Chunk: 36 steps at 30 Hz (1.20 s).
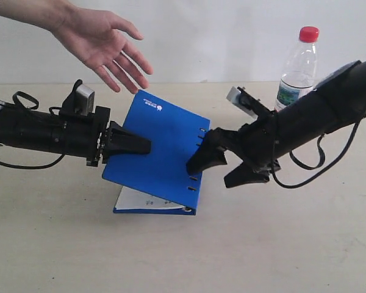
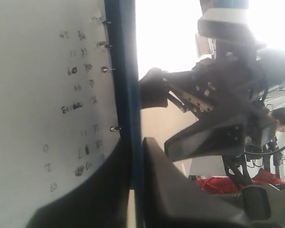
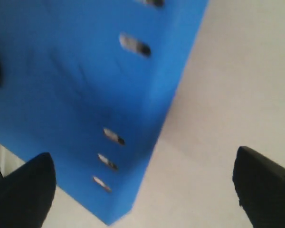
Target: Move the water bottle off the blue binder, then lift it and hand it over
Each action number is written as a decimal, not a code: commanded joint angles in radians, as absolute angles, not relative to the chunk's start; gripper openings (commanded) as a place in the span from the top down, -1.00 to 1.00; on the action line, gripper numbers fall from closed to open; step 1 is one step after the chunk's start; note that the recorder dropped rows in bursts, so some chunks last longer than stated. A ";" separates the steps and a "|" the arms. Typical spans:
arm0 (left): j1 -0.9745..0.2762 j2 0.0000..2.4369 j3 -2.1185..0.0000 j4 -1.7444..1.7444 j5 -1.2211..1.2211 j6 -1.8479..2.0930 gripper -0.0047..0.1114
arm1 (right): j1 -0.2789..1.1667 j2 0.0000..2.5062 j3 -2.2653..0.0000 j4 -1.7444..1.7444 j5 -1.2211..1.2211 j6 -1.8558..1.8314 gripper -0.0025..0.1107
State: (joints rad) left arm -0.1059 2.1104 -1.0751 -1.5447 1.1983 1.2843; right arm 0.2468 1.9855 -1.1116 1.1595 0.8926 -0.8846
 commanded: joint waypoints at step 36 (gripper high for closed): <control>-0.106 2.097 -1.070 -1.544 1.221 1.273 0.84 | 0.347 2.128 -1.120 1.732 0.822 -1.203 0.15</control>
State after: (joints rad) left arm -0.1059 2.1104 -1.0751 -1.5317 1.1797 1.2724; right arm 0.3463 2.1321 -1.1152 1.7312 0.8746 -1.2196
